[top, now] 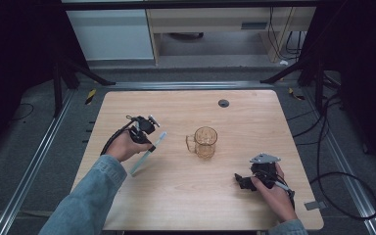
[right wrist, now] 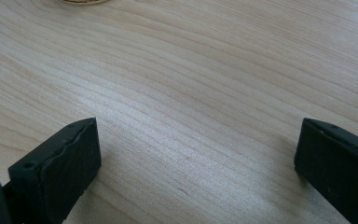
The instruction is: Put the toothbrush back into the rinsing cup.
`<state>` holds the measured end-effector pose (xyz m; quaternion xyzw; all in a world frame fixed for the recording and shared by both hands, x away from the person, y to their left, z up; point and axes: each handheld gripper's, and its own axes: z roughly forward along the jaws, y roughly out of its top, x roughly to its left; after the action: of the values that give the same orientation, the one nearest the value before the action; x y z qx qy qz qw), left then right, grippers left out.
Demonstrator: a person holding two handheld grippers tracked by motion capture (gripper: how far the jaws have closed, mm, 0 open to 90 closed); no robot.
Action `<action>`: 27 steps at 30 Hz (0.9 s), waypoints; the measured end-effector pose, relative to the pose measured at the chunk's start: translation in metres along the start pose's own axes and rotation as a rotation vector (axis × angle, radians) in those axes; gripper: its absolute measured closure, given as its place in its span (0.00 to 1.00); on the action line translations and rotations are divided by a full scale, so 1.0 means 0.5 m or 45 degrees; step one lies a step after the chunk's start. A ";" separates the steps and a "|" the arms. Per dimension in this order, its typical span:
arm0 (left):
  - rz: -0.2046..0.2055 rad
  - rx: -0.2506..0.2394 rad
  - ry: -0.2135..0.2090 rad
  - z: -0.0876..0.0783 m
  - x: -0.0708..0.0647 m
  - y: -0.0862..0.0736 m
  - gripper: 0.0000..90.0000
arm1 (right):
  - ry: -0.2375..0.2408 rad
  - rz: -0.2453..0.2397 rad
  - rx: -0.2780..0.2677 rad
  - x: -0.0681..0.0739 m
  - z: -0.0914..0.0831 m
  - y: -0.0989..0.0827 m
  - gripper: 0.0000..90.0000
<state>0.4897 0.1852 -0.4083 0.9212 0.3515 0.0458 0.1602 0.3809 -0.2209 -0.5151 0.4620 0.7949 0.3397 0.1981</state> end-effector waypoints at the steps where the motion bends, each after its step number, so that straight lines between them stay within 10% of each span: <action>1: 0.003 -0.025 0.000 -0.011 -0.001 0.001 0.88 | 0.001 0.000 0.000 0.000 0.000 0.000 0.01; 27: -0.029 -0.388 0.034 -0.031 -0.033 0.052 0.88 | 0.005 -0.011 -0.003 0.000 -0.001 -0.001 0.01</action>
<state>0.4909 0.1603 -0.3846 0.8815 0.3530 0.1091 0.2941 0.3801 -0.2211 -0.5153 0.4576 0.7970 0.3406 0.1985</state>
